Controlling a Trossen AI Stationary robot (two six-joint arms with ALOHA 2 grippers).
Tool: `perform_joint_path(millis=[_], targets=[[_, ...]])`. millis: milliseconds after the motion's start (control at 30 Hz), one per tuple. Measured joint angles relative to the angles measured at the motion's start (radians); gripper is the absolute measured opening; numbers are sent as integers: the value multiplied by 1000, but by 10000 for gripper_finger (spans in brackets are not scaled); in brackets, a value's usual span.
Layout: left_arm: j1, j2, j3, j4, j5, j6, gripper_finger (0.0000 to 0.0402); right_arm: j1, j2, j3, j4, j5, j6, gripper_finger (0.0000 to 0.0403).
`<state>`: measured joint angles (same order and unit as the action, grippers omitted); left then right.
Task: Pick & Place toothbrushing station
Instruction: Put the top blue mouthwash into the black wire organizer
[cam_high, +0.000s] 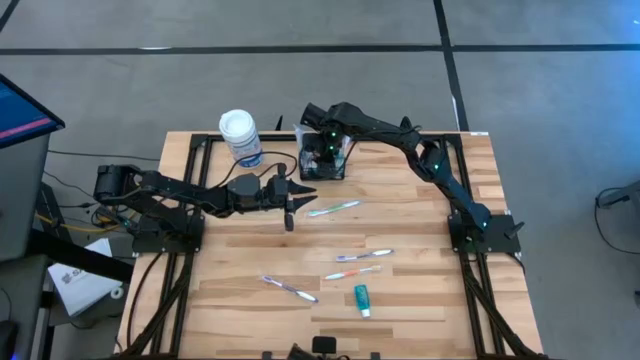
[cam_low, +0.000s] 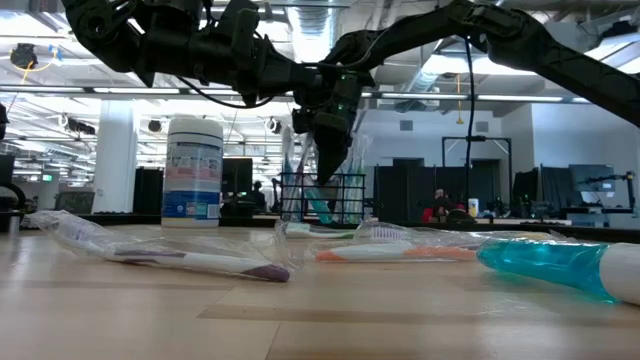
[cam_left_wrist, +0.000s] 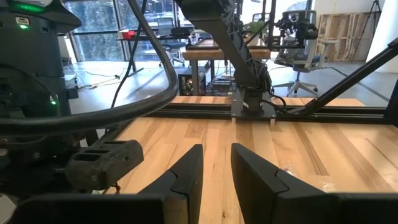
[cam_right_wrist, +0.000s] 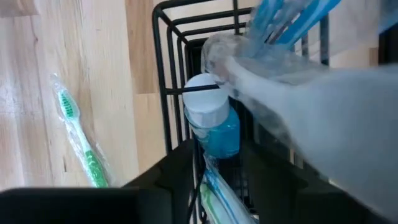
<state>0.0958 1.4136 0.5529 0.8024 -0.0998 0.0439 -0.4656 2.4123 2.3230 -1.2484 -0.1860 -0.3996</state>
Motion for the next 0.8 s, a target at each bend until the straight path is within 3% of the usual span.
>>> perform_joint_path(millis=[267, 800], targets=[[0, 0, 0, -1, 0, 0, 76, 0, 0, 0, 5, 0, 0, 61], [0, 0, 0, -3, 0, 0, 76, 0, 0, 0, 23, 0, 0, 56]])
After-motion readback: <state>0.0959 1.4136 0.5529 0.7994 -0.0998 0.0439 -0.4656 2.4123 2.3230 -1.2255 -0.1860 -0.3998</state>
